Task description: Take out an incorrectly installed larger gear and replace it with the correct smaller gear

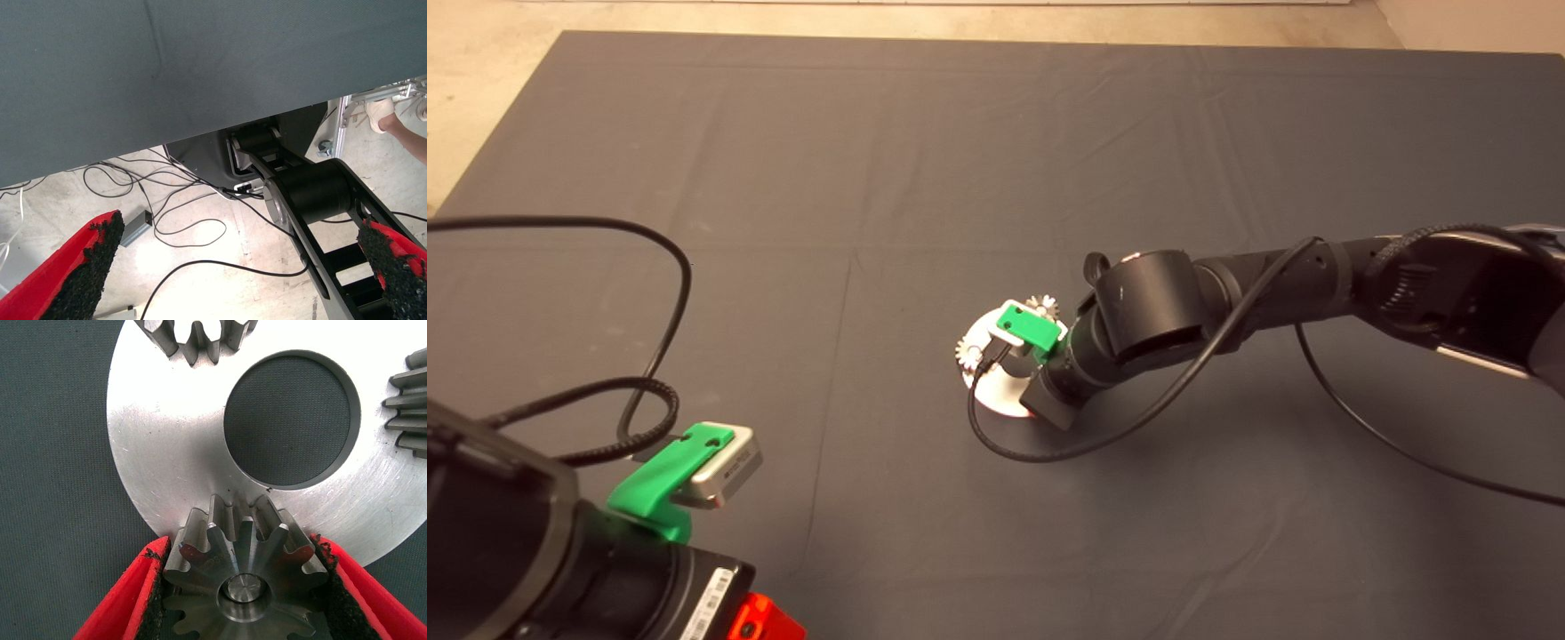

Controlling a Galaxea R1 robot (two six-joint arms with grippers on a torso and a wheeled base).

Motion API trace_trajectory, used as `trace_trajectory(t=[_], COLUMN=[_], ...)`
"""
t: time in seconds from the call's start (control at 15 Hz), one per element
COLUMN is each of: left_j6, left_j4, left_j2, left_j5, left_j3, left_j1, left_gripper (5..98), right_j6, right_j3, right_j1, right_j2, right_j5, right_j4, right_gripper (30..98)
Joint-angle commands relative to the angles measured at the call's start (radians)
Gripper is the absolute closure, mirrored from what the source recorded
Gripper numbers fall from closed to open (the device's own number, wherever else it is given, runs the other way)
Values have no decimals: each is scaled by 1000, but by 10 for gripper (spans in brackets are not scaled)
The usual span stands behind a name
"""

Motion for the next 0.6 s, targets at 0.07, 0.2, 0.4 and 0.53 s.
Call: trace_trajectory(t=[0.07,0.2,0.4,0.53], left_j6=[-4,-4,-4,-4], left_j4=[-16,-16,-16,-16], left_j2=[-1,-1,-1,-1], left_j5=[0,0,0,0], left_j3=[17,17,17,17], left_j1=[-9,-9,-9,-9], left_gripper=[127,127,127,127], right_j6=[2,3,2,2], right_j3=[-2,-4,-9,-10], right_j1=[10,10,8,7], right_j2=[-4,-4,-2,-2], right_j5=[-124,-124,-124,-124], right_j4=[-24,-24,-25,-24], right_gripper=[760,763,768,768])
